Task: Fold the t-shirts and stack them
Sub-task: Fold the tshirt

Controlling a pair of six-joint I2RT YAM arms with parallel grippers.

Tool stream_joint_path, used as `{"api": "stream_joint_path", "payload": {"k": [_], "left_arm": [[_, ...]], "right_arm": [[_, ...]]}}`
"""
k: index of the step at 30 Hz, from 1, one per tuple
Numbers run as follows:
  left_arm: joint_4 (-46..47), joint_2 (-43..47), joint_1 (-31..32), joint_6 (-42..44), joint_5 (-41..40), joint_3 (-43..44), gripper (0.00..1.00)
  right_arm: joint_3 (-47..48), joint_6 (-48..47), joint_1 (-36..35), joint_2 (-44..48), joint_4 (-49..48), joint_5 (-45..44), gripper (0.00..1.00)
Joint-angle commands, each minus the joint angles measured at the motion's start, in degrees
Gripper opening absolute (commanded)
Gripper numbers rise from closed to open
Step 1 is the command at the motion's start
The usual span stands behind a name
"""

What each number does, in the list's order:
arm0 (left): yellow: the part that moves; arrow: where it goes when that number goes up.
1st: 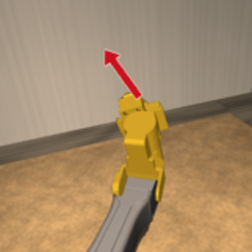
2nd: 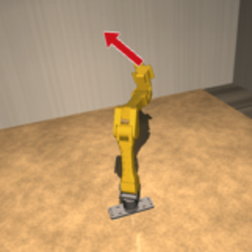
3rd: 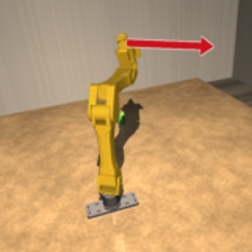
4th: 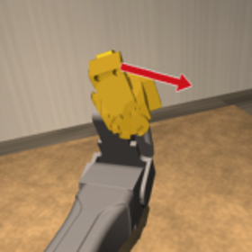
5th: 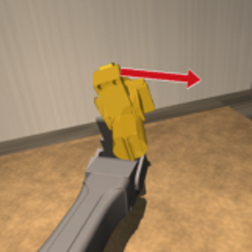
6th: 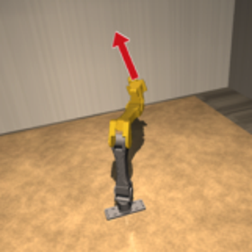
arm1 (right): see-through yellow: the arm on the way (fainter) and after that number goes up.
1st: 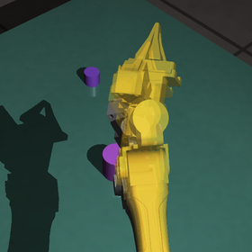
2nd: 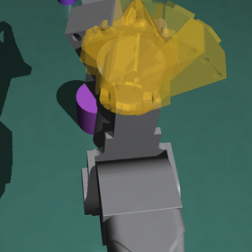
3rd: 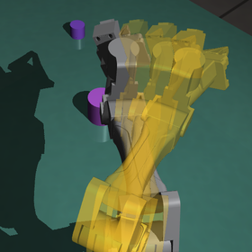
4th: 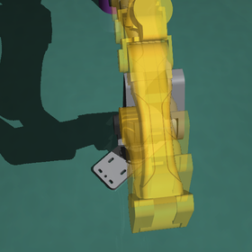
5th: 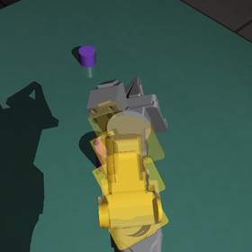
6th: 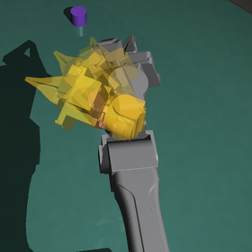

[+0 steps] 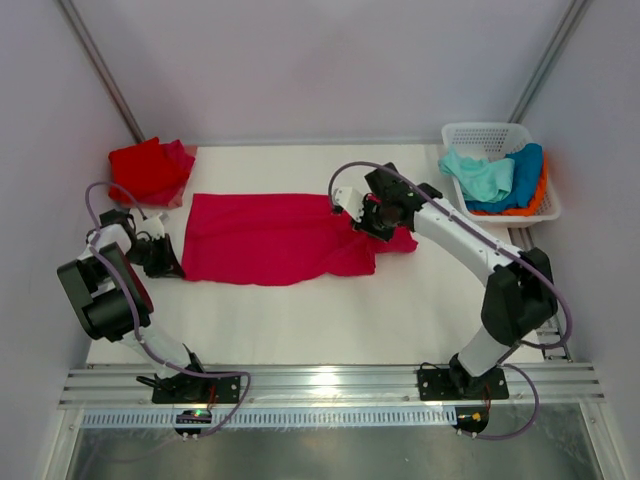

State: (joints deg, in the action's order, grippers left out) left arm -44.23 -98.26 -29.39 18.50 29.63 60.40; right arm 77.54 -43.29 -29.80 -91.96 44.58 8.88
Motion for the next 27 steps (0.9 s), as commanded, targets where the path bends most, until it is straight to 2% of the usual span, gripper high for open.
{"api": "stream_joint_path", "payload": {"k": [1, 2, 4, 5, 6, 10, 13, 19, 22, 27], "left_arm": [[-0.5, 0.2, -0.1, 1.2, 2.2, 0.5, 0.05], [-0.7, 0.2, -0.1, 1.2, 2.4, 0.5, 0.04], [-1.1, 0.5, -0.1, 1.4, 2.5, 0.4, 0.05], [-1.3, 0.6, -0.1, 1.4, 2.5, 0.4, 0.05], [-1.4, 0.8, -0.1, 1.6, 2.5, 0.3, 0.05], [-1.7, 1.4, -0.1, 2.1, 1.9, -0.2, 0.05], [-1.7, 1.3, -0.1, 2.2, 2.2, -0.5, 0.05], [-1.0, 0.6, -0.1, 2.0, 2.9, -0.8, 0.06], [-1.4, 0.2, -0.1, 1.8, 3.5, -0.7, 0.05], [-1.7, 1.0, -0.1, 1.7, 4.3, -0.8, 0.06]], "right_arm": [[-2.2, 1.9, -0.3, -5.6, -8.2, -9.3, 0.3], [-3.0, 2.1, -0.3, -7.3, -10.1, -11.8, 0.44], [-5.6, 2.9, -0.3, -8.2, -17.0, -15.8, 0.54], [-6.4, 3.2, -0.3, -8.5, -18.7, -17.2, 0.69], [-7.1, 3.9, -0.3, -8.6, -22.7, -18.5, 0.72], [-11.9, 4.8, -0.3, -4.7, -27.0, -20.0, 0.74], [-15.3, 4.6, -0.3, 2.0, -26.4, -16.0, 0.74], [-21.2, 2.2, -0.3, 17.6, -21.5, -8.9, 0.74], [-22.2, -1.9, -0.3, 22.6, -13.5, -1.0, 0.74], [-24.7, -5.1, -0.3, 24.0, -7.1, 3.7, 0.71]]}}
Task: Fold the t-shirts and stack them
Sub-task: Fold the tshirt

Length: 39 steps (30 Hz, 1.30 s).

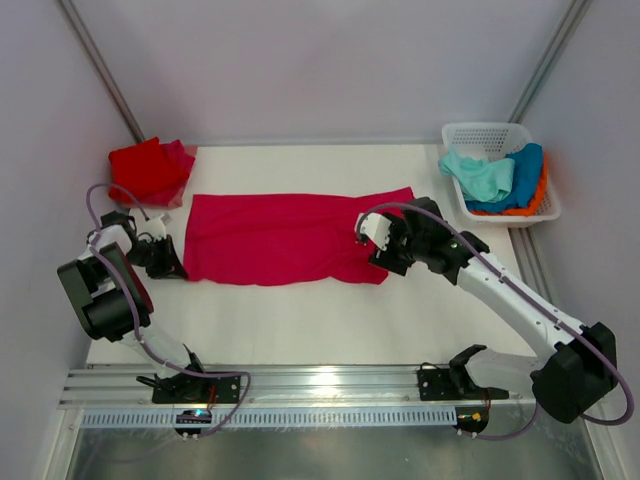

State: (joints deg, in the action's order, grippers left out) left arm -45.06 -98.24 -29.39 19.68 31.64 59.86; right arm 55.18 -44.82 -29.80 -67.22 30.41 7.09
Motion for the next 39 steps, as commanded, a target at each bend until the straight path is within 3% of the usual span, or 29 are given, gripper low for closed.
{"api": "stream_joint_path", "payload": {"k": [1, 16, 19, 39], "left_arm": [[-0.8, 1.2, -0.1, 0.5, 2.3, -0.3, 0.05], [-1.5, 4.1, -0.1, 1.2, 1.4, -1.1, 0.06], [-1.3, 4.0, -0.1, 1.4, 1.1, -1.5, 0.06], [-1.3, 3.4, -0.1, 2.1, 1.0, -1.8, 0.06]], "right_arm": [[-2.8, -3.8, -0.3, -1.4, 8.2, 5.7, 0.7], [-4.4, -4.6, -0.3, -12.9, 5.2, 11.8, 0.71], [-2.5, -4.0, -0.3, -16.0, 3.7, 11.5, 0.76], [2.4, -2.1, -0.3, -25.9, -3.3, 6.0, 0.75]]}}
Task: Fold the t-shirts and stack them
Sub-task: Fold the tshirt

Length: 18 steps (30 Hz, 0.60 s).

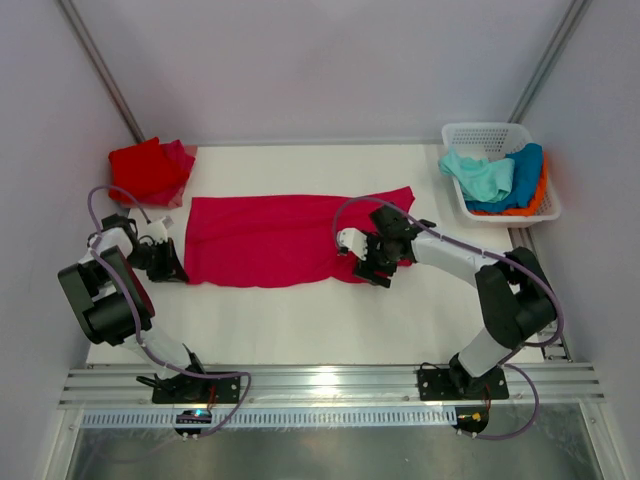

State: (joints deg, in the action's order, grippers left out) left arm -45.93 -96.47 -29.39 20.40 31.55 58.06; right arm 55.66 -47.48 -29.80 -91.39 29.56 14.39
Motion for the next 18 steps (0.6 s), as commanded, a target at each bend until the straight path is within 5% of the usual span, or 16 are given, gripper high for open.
{"api": "stream_joint_path", "payload": {"k": [1, 5, 9, 10, 18], "left_arm": [[-0.6, 1.6, -0.1, 1.4, 0.9, 0.0, 0.06], [-0.6, 1.8, -0.1, 1.5, 1.1, 0.0, 0.07], [-0.8, 1.8, -0.1, 1.5, 1.4, 0.0, 0.06], [-0.7, 1.6, -0.1, 1.6, 1.5, 0.0, 0.07], [-1.0, 1.6, -0.1, 2.0, 1.3, 0.2, 0.07]], "right_arm": [[1.9, 0.5, -0.3, -2.2, -2.6, -1.4, 0.75], [1.9, 0.0, -0.3, -4.5, -3.3, -2.5, 0.64], [2.0, -0.3, -0.3, -6.7, -3.1, -3.1, 0.24], [1.9, -0.3, -0.3, -6.8, -3.1, -3.1, 0.06], [6.5, 1.3, -0.3, 0.2, 2.7, -3.4, 0.03]]}}
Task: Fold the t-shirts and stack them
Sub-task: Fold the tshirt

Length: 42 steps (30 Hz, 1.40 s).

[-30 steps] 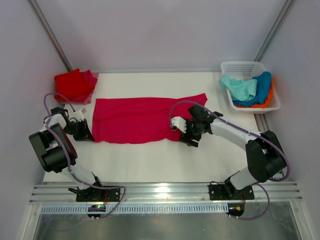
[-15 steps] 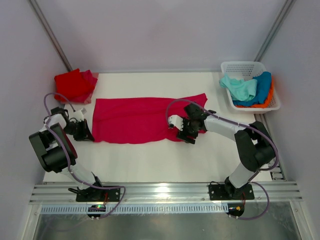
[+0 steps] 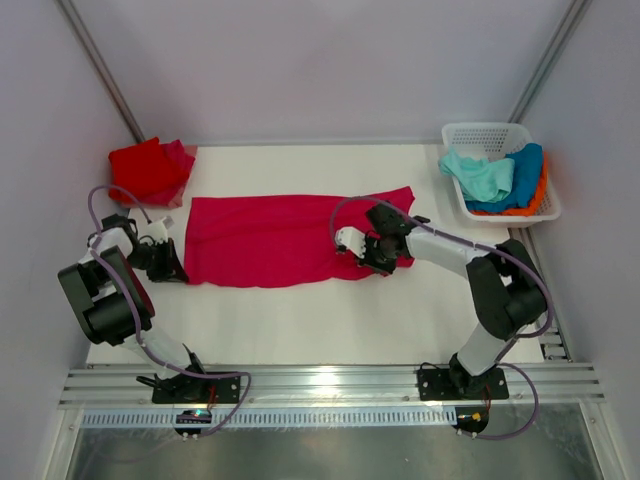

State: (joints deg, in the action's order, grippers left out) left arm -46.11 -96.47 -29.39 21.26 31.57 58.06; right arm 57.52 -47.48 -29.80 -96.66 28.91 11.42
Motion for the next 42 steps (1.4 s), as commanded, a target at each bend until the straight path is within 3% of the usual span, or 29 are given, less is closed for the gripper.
{"api": "stream_joint_path", "payload": {"k": [1, 8, 14, 28, 33, 38, 41, 42], "left_arm": [[-0.8, 1.6, -0.1, 1.3, 1.3, 0.3, 0.06], [-2.8, -0.1, -0.1, 1.9, 3.8, 3.8, 0.07], [-5.5, -3.3, -0.1, 1.9, 7.7, 10.8, 0.08], [-8.6, -16.9, 1.3, -4.6, 8.2, 41.1, 0.11], [-11.0, -22.9, 3.1, -4.9, 7.5, 47.7, 0.11], [-10.7, -25.1, 4.9, -5.3, 7.4, 48.8, 0.11], [-13.0, -25.2, 6.3, -2.3, 6.4, 48.9, 0.18], [-15.4, -25.1, 6.6, -1.2, 6.3, 49.0, 0.26]], "right_arm": [[7.1, 1.7, -0.3, 6.5, 4.8, -0.5, 0.03], [20.2, 2.3, -0.3, 11.6, 14.9, -3.0, 0.03], [21.6, 3.1, -0.3, 11.9, 9.9, -8.2, 0.03], [25.4, 3.9, 0.0, 0.6, 0.9, -16.5, 0.03], [27.5, 4.8, 0.9, -2.4, -1.1, -19.0, 0.03], [27.8, 5.1, 1.3, -3.2, -2.2, -19.3, 0.03], [27.5, 5.3, 1.3, -3.4, -1.7, -18.8, 0.03], [27.0, 5.6, 1.3, -3.2, -1.7, -18.6, 0.03]]}}
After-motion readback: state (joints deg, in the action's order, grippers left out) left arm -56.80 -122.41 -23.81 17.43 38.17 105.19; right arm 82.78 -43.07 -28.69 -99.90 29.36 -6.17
